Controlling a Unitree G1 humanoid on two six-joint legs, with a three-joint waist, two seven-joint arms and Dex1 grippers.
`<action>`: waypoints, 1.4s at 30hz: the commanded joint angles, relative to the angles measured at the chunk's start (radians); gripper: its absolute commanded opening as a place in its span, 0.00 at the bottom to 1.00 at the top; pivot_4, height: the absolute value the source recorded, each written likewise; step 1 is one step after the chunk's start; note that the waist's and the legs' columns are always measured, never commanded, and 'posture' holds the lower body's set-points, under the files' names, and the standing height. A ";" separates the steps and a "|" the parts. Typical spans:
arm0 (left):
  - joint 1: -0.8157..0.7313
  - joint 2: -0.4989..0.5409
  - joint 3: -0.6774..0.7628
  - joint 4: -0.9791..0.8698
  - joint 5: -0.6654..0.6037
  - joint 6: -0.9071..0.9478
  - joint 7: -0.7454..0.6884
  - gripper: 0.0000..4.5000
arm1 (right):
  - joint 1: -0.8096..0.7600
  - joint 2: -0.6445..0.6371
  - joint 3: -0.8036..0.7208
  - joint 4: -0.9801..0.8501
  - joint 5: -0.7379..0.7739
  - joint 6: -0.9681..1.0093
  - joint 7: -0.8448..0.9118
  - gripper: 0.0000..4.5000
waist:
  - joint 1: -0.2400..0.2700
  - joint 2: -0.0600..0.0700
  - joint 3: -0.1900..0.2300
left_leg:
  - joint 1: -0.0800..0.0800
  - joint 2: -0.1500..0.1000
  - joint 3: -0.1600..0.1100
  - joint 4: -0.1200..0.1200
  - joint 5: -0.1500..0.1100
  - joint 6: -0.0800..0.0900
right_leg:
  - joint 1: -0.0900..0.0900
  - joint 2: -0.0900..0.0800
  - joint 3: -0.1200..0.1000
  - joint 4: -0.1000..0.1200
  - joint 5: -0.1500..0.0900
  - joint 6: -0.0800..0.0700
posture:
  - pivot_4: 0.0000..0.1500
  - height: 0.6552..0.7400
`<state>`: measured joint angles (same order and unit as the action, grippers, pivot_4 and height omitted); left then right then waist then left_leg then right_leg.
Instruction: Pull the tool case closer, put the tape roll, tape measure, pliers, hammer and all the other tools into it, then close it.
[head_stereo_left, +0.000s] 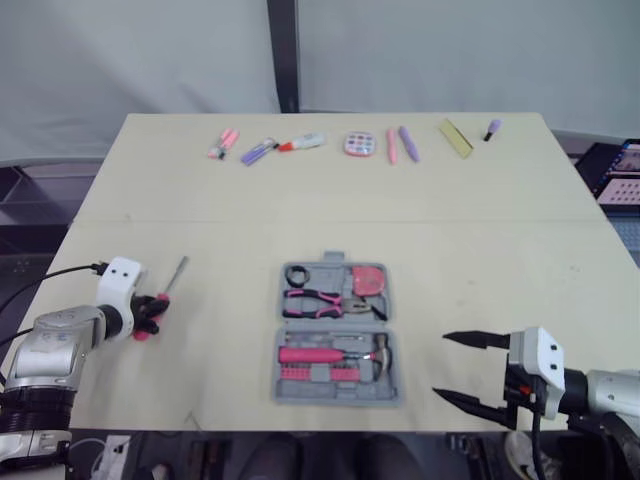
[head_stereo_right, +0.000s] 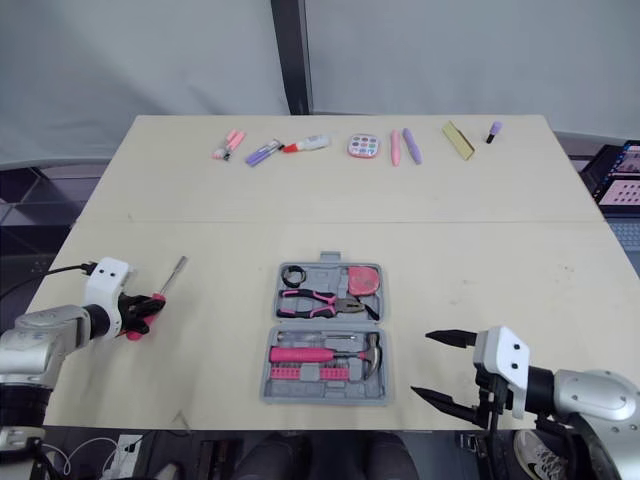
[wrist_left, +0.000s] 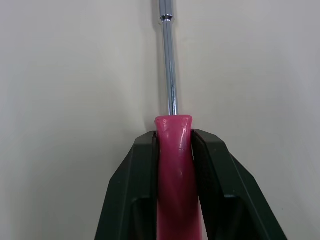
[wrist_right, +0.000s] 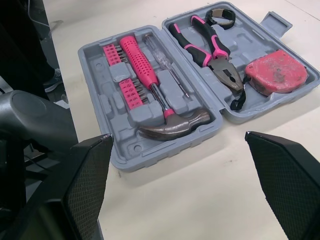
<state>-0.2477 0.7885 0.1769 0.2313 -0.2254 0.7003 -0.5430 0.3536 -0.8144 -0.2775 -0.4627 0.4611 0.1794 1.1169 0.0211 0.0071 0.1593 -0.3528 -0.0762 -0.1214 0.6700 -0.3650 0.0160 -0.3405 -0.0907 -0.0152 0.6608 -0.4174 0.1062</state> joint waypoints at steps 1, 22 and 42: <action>0.010 0.006 -0.009 0.025 0.032 -0.021 -0.001 0.12 | -0.005 0.004 0.001 -0.011 0.010 -0.002 -0.007 1.00 | 0.000 0.000 0.000 | 0.000 0.000 0.000 0.000 0.000 0.000 | 0.000 0.000 0.000 0.000 0.000 0.000 | 1.00 1.00; 0.143 0.189 -0.066 -0.507 -0.201 0.047 -0.460 0.12 | -0.059 0.016 0.029 0.052 0.020 -0.050 0.044 1.00 | -0.009 -0.001 0.000 | -0.001 0.000 -0.001 -0.001 0.000 0.000 | 0.001 0.000 0.000 -0.003 0.000 0.000 | 1.00 1.00; -0.169 0.047 -0.475 -0.702 -0.228 0.253 -0.436 0.12 | -0.067 0.015 0.049 0.062 -0.011 -0.063 0.027 1.00 | 0.001 -0.001 0.000 | -0.002 0.001 0.002 0.002 0.000 0.001 | 0.001 0.004 0.004 -0.002 0.000 0.000 | 1.00 1.00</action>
<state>-0.3928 0.8432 -0.2690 -0.4315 -0.4626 0.9539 -0.9773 0.2832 -0.7980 -0.2191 -0.3893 0.4484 0.1319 1.1449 0.0217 0.0061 0.1590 -0.3550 -0.0754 -0.1198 0.6722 -0.3655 0.0169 -0.3397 -0.0869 -0.0106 0.6583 -0.4174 0.1062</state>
